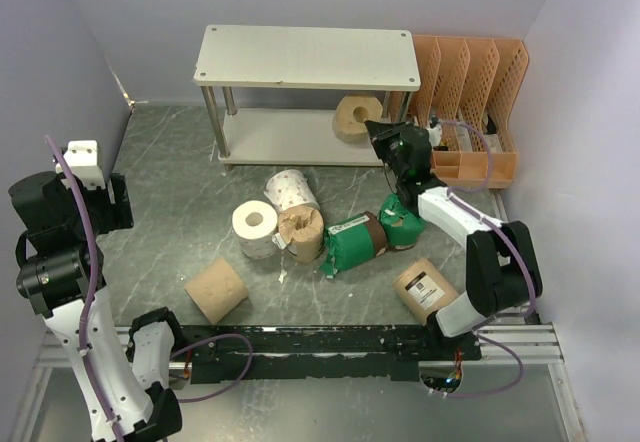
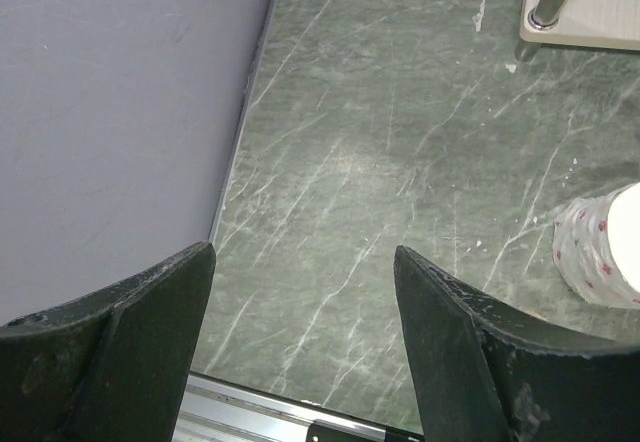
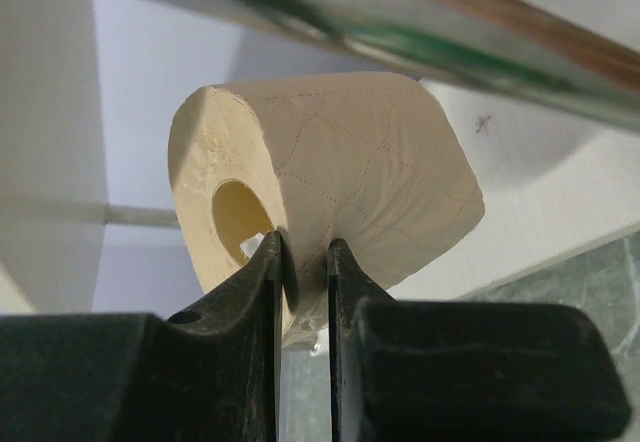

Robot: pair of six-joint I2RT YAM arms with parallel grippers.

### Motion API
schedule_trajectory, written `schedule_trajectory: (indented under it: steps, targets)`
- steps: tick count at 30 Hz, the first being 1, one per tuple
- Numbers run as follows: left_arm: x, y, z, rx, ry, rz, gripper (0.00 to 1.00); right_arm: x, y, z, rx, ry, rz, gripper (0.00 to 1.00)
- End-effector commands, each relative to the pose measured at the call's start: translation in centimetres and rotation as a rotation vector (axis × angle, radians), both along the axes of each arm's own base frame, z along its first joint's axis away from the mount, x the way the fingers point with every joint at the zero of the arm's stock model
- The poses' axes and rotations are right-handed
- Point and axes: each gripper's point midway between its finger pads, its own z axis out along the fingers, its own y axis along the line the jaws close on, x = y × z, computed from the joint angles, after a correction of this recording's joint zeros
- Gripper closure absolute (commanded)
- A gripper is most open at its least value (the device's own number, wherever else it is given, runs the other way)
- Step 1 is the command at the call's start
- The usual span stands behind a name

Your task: Place and organize the paper towels onto the shelf

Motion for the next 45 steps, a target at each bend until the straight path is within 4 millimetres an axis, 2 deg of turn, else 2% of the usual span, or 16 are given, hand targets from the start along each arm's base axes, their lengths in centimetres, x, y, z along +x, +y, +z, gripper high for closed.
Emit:
schedule_trajectory:
  steps: [1,12,15,16,20,21,23,25,28,30,31,34,36,38,43,45]
  targets:
    - [0.1,0.5,0.3,0.006,-0.019,0.030,0.16,2.4,-1.5,-0.5,-0.007,0.036,-0.113,1.00]
    - [-0.6,0.8,0.9,0.041,-0.028,0.050,0.16,5.9,-2.2,-2.7,-0.060,0.104,-0.198,0.99]
    - [-0.7,0.8,0.9,0.042,-0.021,0.047,0.16,6.2,-2.5,-2.3,-0.079,0.089,-0.203,0.74]
    - [-0.7,0.8,0.9,0.042,-0.018,0.048,0.16,6.0,-2.7,-2.2,-0.086,0.086,-0.209,0.58]
    - [-0.5,0.4,0.6,0.022,0.015,0.024,0.15,4.7,-3.6,-1.3,-0.113,0.050,-0.227,0.21]
    - [-0.5,0.3,0.5,0.013,0.029,0.015,0.16,4.3,-3.8,-0.9,-0.123,0.038,-0.226,0.05]
    - [-0.3,0.1,0.3,-0.003,0.042,0.004,0.16,3.2,-4.0,-0.2,-0.144,0.015,-0.215,0.00]
    - [-0.3,-0.2,0.4,-0.010,0.042,-0.012,0.15,1.2,-3.8,0.5,-0.160,-0.012,-0.171,0.00]
    - [-0.5,-1.1,1.5,0.003,0.032,-0.071,0.15,-3.8,-0.9,2.9,-0.244,-0.109,-0.013,0.01]
    - [-0.6,-1.5,2.2,0.007,0.034,-0.098,0.13,-8.1,2.8,4.6,-0.416,-0.196,0.104,0.05]
    - [-0.7,-1.6,2.3,-0.002,0.051,-0.104,0.13,-11.1,6.8,4.8,-0.529,-0.245,0.209,0.05]
    - [-0.4,-1.9,2.2,-0.066,0.128,-0.108,0.16,-18.3,14.8,3.1,-0.843,-0.368,0.542,0.05]
    - [-0.2,-3.0,3.1,-0.112,0.119,-0.153,0.16,-23.0,18.3,0.9,-0.991,-0.429,0.728,0.05]
    - [-0.1,-3.9,4.4,-0.149,0.102,-0.179,0.16,-26.2,20.3,-1.3,-1.067,-0.461,0.876,0.05]
    - [-0.3,-3.5,7.6,-0.143,0.061,-0.136,0.14,-29.8,23.2,-5.1,-0.988,-0.448,1.117,0.05]
    - [-0.2,-3.2,7.4,-0.137,0.067,-0.123,0.14,-30.2,24.6,-5.8,-0.942,-0.446,1.156,0.05]
